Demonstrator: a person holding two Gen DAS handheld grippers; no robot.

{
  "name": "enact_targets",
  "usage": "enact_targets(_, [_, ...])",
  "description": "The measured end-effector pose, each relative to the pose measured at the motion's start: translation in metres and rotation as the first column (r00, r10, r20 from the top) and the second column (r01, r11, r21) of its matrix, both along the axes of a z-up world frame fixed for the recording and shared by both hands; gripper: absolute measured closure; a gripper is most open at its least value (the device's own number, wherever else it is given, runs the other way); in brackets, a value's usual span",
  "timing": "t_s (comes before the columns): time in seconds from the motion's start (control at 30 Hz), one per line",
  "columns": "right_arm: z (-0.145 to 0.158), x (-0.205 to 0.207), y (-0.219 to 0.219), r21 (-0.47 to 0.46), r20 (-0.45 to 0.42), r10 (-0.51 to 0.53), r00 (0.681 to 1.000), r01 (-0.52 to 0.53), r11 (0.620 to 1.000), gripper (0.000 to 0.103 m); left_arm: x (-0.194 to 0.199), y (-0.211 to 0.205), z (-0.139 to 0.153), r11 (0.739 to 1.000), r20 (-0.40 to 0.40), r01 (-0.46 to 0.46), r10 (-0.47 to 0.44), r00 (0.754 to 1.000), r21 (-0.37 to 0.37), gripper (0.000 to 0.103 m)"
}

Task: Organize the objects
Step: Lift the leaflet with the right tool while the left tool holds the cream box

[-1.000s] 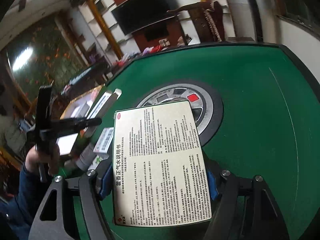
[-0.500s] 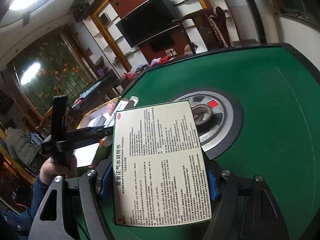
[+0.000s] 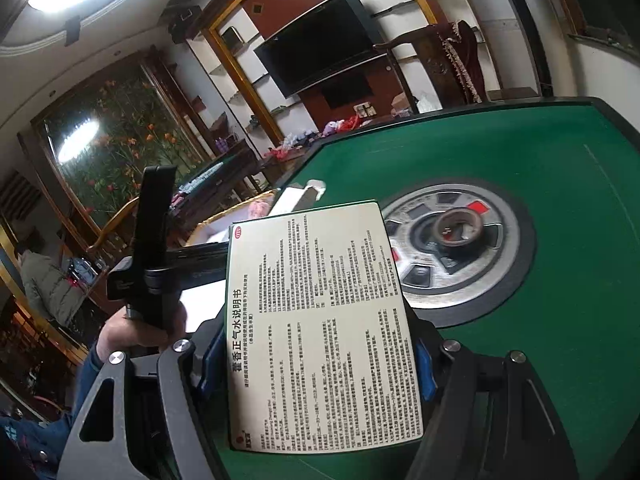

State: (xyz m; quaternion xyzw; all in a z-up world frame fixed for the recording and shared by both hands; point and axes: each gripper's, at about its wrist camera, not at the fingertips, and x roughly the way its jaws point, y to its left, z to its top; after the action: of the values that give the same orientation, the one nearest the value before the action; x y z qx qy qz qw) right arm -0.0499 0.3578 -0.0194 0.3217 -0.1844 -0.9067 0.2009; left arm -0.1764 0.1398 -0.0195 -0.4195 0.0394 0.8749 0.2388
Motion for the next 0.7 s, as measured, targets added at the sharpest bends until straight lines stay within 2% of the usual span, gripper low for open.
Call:
enact_targets(0.37, [-0.008,-0.020,-0.050,-0.042,0.028,0.044,0.999,-0.043,0.998,0.031,-0.002,-0.035,0.025,0.996,-0.021,-0.039,0.041,0.999,0.086,0.075])
enact_targets(0.7, [-0.009,-0.035,-0.084,-0.034,0.050,0.070,0.996,-0.069,0.997,0.031,-0.008,-0.071,0.036,0.982,-0.016,-0.093,0.096,0.995,0.164,0.075])
